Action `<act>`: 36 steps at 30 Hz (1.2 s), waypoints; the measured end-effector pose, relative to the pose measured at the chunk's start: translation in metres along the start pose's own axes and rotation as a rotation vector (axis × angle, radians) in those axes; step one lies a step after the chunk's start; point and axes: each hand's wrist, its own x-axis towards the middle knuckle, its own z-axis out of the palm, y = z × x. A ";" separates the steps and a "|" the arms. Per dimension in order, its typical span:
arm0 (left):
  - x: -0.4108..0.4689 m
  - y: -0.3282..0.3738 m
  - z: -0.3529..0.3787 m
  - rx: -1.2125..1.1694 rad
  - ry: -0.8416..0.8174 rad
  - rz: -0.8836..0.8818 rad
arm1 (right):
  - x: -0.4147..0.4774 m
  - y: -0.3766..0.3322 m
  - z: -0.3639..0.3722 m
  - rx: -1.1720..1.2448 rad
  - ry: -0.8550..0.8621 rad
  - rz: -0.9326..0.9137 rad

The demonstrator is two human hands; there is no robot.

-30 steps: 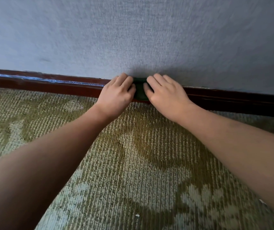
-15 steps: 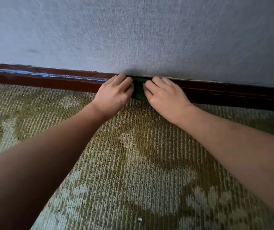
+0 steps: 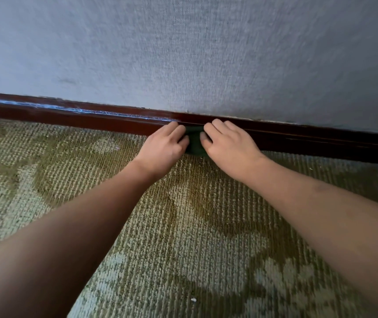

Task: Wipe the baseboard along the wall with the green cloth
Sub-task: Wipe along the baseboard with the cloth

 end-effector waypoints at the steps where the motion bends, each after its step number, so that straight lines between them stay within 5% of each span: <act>1: 0.003 0.000 0.000 0.022 0.027 0.010 | -0.003 0.002 -0.001 -0.011 0.010 0.012; 11: 0.031 -0.003 0.001 0.010 0.021 0.069 | -0.004 0.016 0.006 -0.020 0.090 0.174; 21: 0.022 -0.020 0.004 0.012 0.010 0.121 | 0.003 0.008 0.011 0.041 -0.063 0.089; 27: 0.027 -0.011 0.004 -0.164 -0.006 -0.145 | 0.021 0.001 -0.001 0.164 -0.141 0.148; 36: 0.000 -0.002 -0.008 -0.107 -0.062 -0.177 | 0.010 -0.001 -0.006 0.123 -0.029 0.062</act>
